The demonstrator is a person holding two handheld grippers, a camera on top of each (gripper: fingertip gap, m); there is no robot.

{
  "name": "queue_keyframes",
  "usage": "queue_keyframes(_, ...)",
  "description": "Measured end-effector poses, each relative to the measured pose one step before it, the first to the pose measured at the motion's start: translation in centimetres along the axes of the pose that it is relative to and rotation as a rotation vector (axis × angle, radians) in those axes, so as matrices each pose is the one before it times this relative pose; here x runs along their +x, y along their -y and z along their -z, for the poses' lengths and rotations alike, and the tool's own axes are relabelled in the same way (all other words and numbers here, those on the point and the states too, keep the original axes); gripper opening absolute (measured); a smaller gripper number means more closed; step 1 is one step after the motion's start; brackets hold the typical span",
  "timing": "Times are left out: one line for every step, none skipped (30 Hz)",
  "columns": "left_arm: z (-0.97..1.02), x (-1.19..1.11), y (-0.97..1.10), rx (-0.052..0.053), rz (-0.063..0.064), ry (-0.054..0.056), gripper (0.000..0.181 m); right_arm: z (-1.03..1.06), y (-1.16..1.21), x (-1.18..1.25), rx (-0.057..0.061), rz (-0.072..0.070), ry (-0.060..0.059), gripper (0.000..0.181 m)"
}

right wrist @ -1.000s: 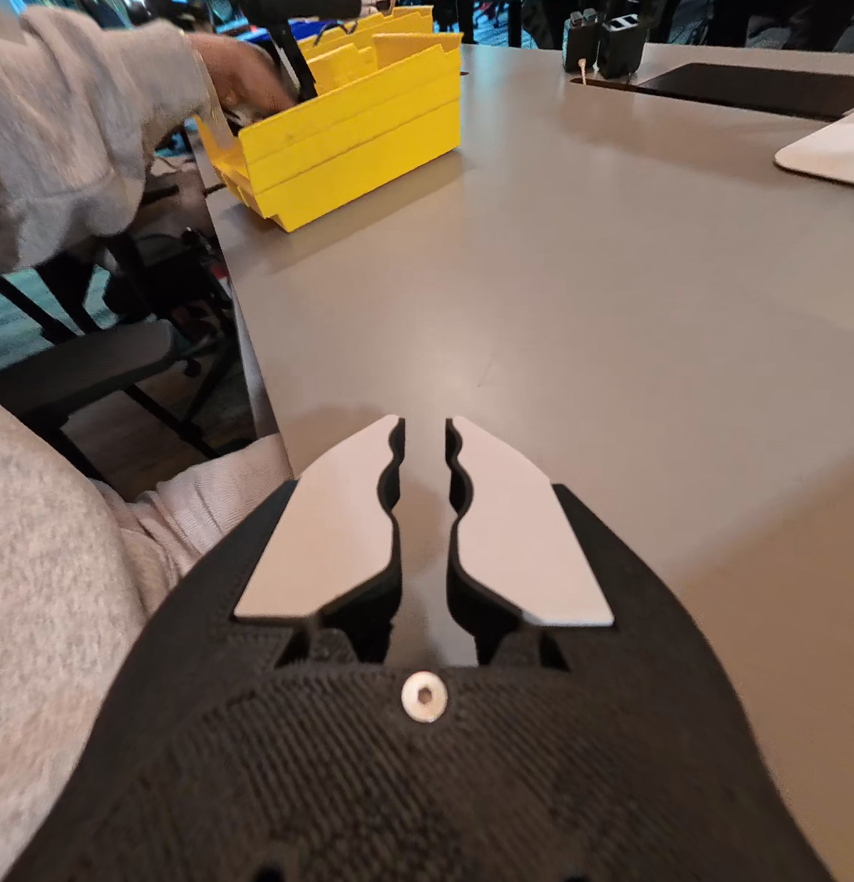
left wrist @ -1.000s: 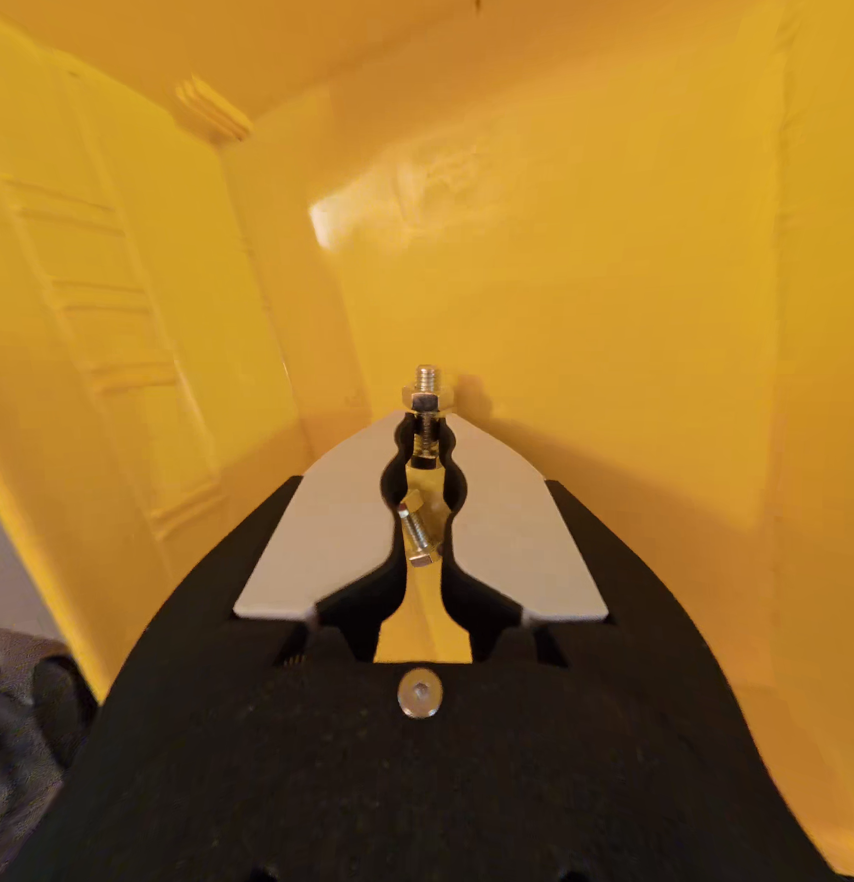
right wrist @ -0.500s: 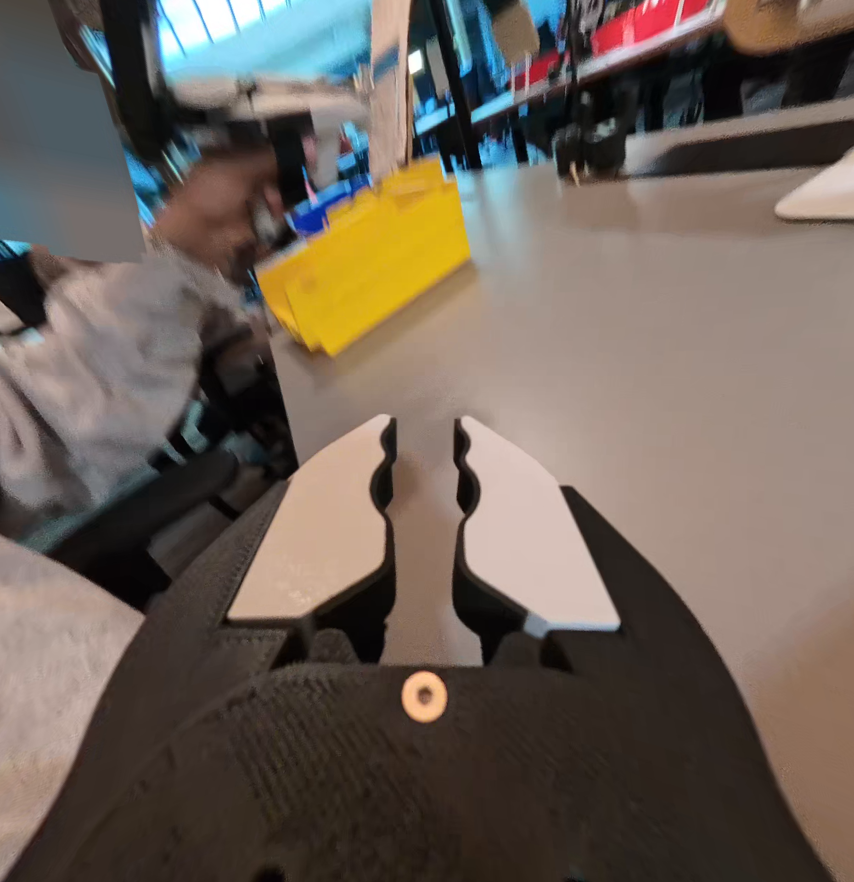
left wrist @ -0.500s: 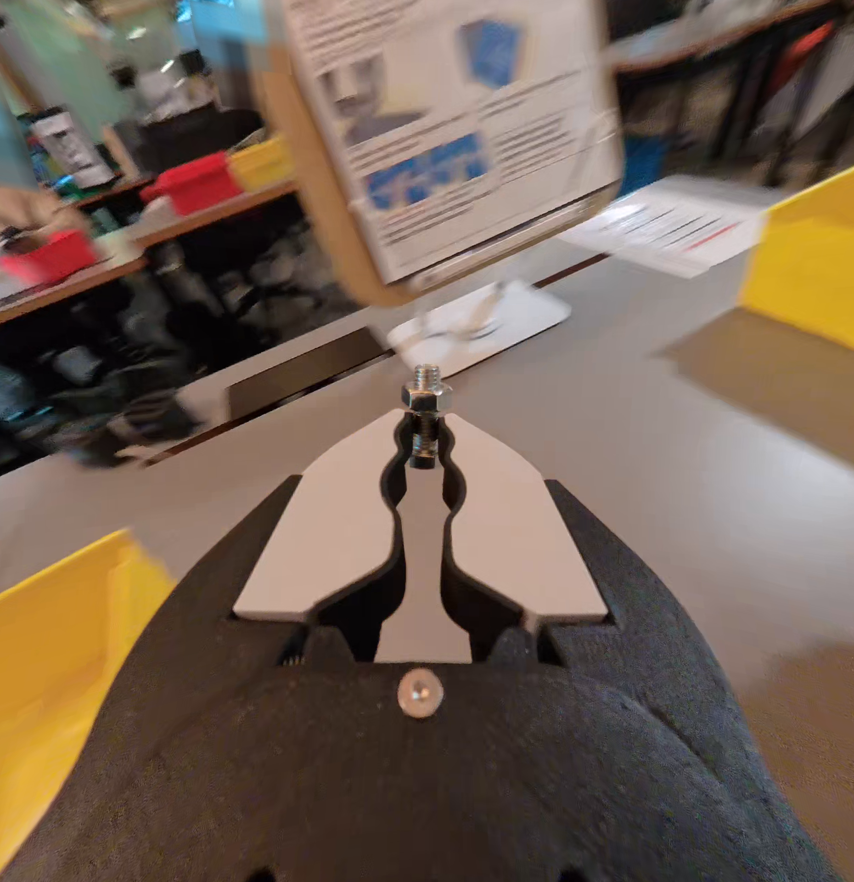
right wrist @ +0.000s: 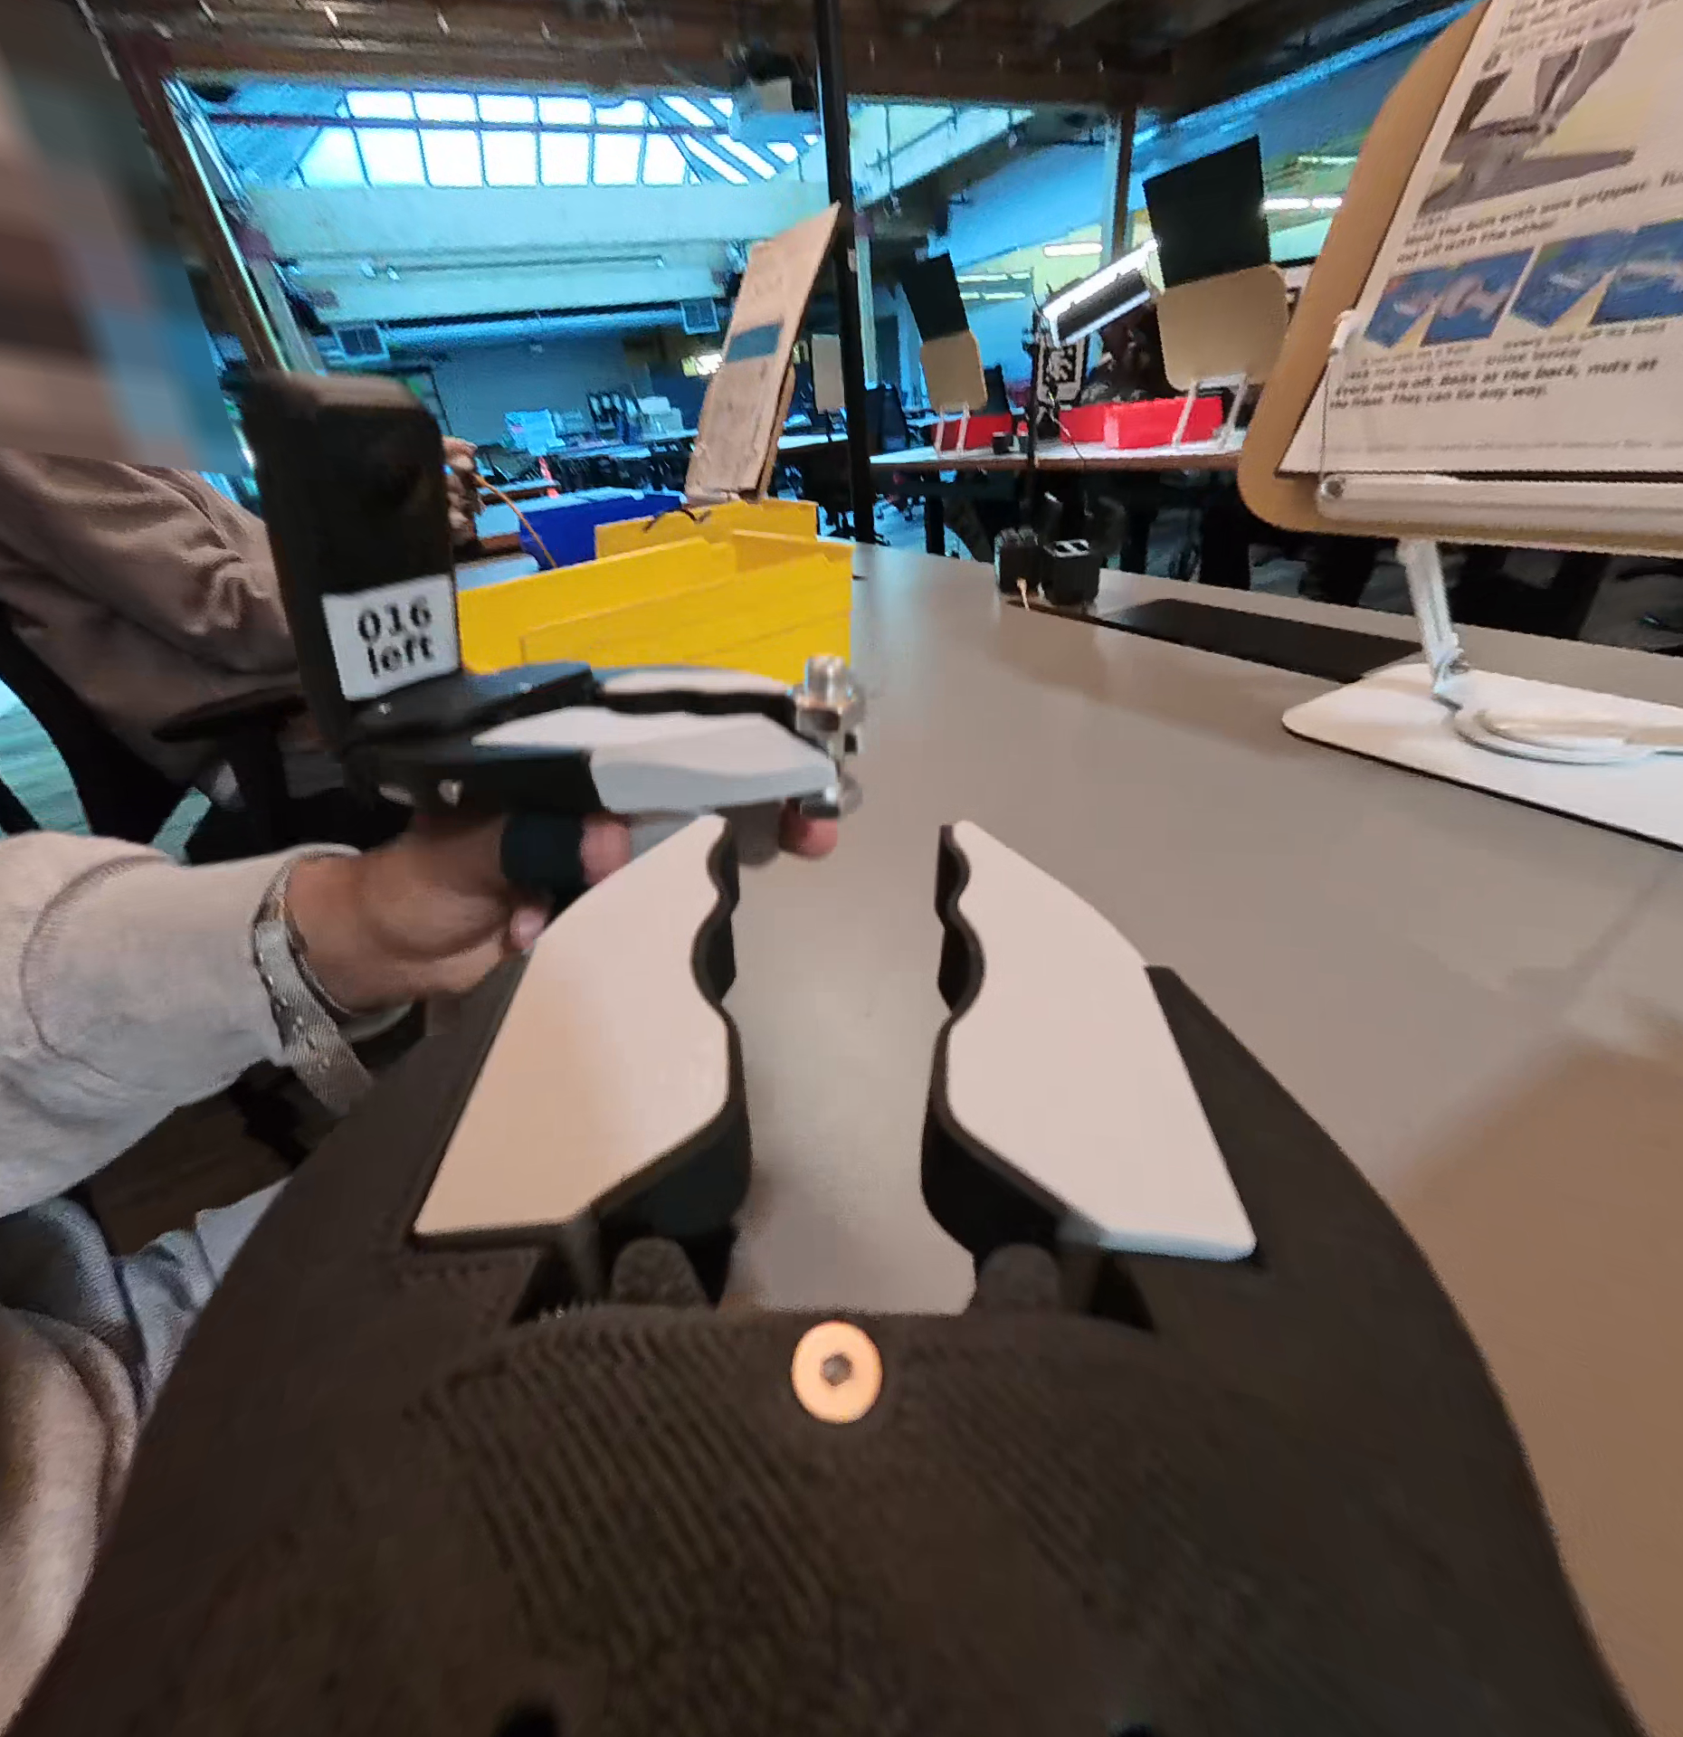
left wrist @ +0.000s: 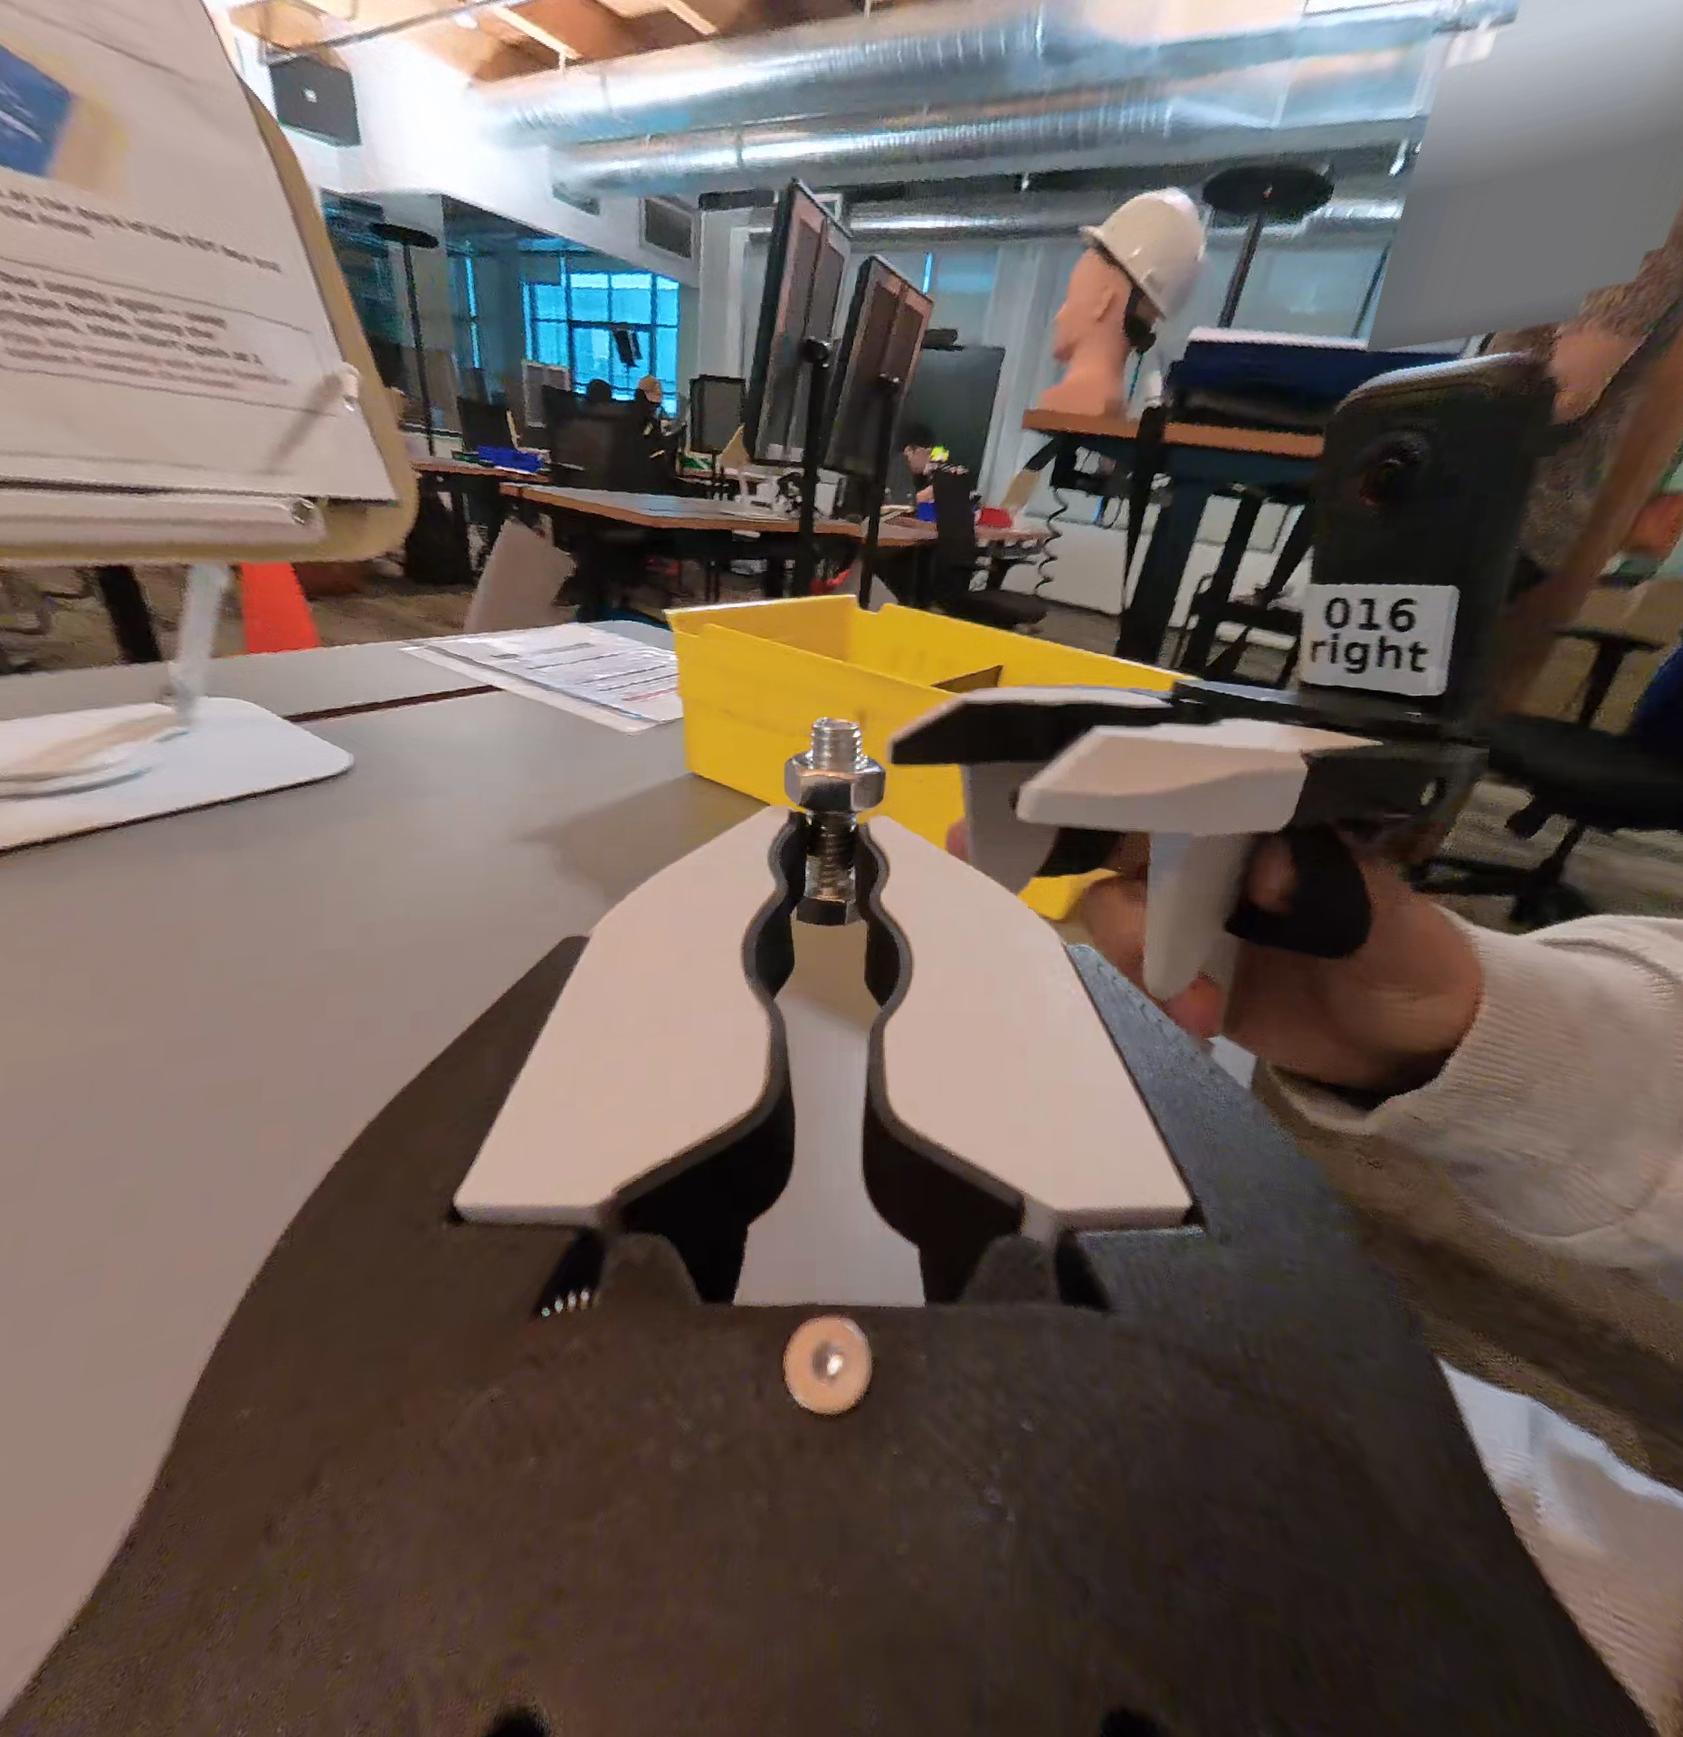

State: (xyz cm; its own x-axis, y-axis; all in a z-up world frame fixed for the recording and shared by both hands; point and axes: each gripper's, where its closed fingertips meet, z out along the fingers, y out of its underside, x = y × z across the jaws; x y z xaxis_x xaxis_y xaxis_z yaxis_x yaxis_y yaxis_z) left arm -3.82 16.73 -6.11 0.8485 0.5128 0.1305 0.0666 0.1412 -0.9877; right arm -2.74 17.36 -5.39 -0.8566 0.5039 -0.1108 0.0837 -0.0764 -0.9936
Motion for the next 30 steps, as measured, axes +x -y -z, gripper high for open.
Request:
queue_keyframes(-0.208,0.504,-0.445,-0.0028,0.0301,-0.0218,0.01,0.096,0.34,-0.11,0.0159,-0.0026,0.0119,0.04)
queue_keyframes(-0.191,0.672,-0.454,-0.0186,0.0476,-0.0396,0.01,0.032,0.296,-0.151,0.0151,0.0002,0.0135,0.039)
queue_keyframes(-0.166,0.626,-0.105,-0.0043,0.0448,-0.0386,0.009,-0.012,0.066,-0.092,0.0033,0.0024,0.0096,0.037)
queue_keyframes(-0.129,0.359,0.094,0.0051,0.0204,-0.0168,0.009,-0.064,-0.219,-0.039,-0.0116,0.0033,0.006,0.036)
queue_keyframes(-0.091,0.055,-0.07,-0.0061,-0.0005,0.0014,0.009,-0.105,-0.326,-0.079,-0.0189,0.003,0.0078,0.035)
queue_keyframes(-0.054,0.161,-0.15,-0.0091,-0.0132,-0.0107,0.009,-0.083,-0.132,-0.155,-0.0087,0.0032,0.0105,0.033)
queue_keyframes(0.004,0.05,-0.185,-0.0084,-0.0183,-0.0047,0.009,-0.029,0.073,-0.088,0.0034,0.0003,0.0057,0.029)
queue_keyframes(0.045,-0.107,-0.112,-0.0033,-0.0127,0.0011,0.009,-0.016,-0.106,0.093,-0.009,0.0004,-0.005,0.022)
queue_keyframes(0.065,-0.088,-0.089,-0.0038,-0.0048,-0.0063,0.009,-0.017,-0.166,0.105,-0.0106,0.0016,-0.0047,0.019)
queue_keyframes(0.026,-0.059,-0.064,-0.0053,0.0023,-0.0107,0.009,-0.056,-0.138,0.015,-0.0078,-0.0004,0.0022,0.019)
queue_keyframes(-0.003,-0.034,-0.056,-0.0065,0.0088,-0.0143,0.009,-0.075,-0.115,0.025,-0.0066,-0.0054,0.0036,0.019)
queue_keyframes(-0.024,0.127,-0.081,-0.0083,0.0139,-0.0261,0.016,-0.044,-0.088,0.047,-0.0059,-0.0108,0.0036,0.019)
queue_keyframes(-0.055,0.103,-0.111,-0.0124,0.017,-0.0229,0.03,-0.016,-0.045,0.084,-0.0035,-0.01,0.0012,0.019)
queue_keyframes(-0.041,-0.05,-0.218,-0.0188,0.0111,-0.009,0.04,0.041,0.019,0.158,0.0005,-0.0032,-0.0054,0.019)
queue_keyframes(-0.003,-0.152,-0.223,-0.0163,0.001,0.0026,0.047,0.11,0.107,0.263,0.0055,0.0031,-0.014,0.018)
queue_keyframes(0.029,-0.267,-0.203,-0.0133,-0.0104,0.0151,0.05,0.188,0.209,0.258,0.0103,0.0032,-0.0135,0.018)
queue_keyframes(0.034,-0.227,-0.126,-0.0074,-0.0155,0.0155,0.05,0.219,0.262,0.18,0.0127,-0.004,-0.0056,0.018)
queue_keyframes(0.018,-0.069,-0.076,-0.0045,-0.01,0.0058,0.05,0.212,0.251,0.097,0.0129,-0.0135,0.0028,0.018)
queue_keyframes(-0.047,0.089,-0.109,-0.0075,-0.0005,-0.0062,0.05,0.171,0.192,0.053,0.0122,-0.0215,0.0091,0.018)
queue_keyframes(-0.094,0.121,-0.133,-0.0102,0.0044,-0.009,0.05,0.135,0.173,-0.011,0.0121,-0.025,0.0131,0.018)
queue_keyframes(-0.092,0.132,-0.165,-0.0097,0.0018,-0.0081,0.05,0.094,0.136,-0.041,0.0099,-0.0227,0.0141,0.018)
queue_keyframes(-0.074,0.159,-0.168,-0.0081,-0.0033,-0.0085,0.05,0.057,0.113,-0.072,0.0073,-0.0141,0.0124,0.018)
queue_keyframes(-0.055,0.156,-0.162,-0.0077,-0.0068,-0.0075,0.049,0.033,0.093,-0.135,0.0054,-0.0031,0.0111,0.018)
queue_keyframes(-0.051,0.153,-0.144,-0.0081,-0.0102,-0.0056,0.048,0.001,0.055,-0.178,0.0017,0.0052,0.0096,0.018)
queue_keyframes(-0.021,0.135,-0.048,-0.0041,-0.0141,-0.0045,0.047,-0.053,-0.011,-0.235,-0.0031,0.0085,0.0101,0.018)
queue_keyframes(0.018,0.239,0.009,-0.0005,-0.0193,-0.0118,0.044,-0.091,-0.092,-0.255,-0.0072,0.0088,0.0107,0.018)
queue_keyframes(0.06,0.24,0.043,0.0021,-0.0191,-0.0116,0.041,-0.134,-0.16,-0.282,-0.0095,0.009,0.0107,0.018)
queue_keyframes(0.069,0.2,0.028,0.0027,-0.0102,-0.0107,0.04,-0.154,-0.166,-0.302,-0.0101,0.0101,0.0132,0.018)
queue_keyframes(0.061,0.223,-0.011,0.0001,0.0,-0.0177,0.039,-0.168,-0.179,-0.324,-0.0118,0.0108,0.0138,0.018)
queue_keyframes(0.044,0.217,-0.03,-0.002,0.0061,-0.0212,0.038,-0.149,-0.169,-0.316,-0.0129,0.0114,0.0123,0.018)
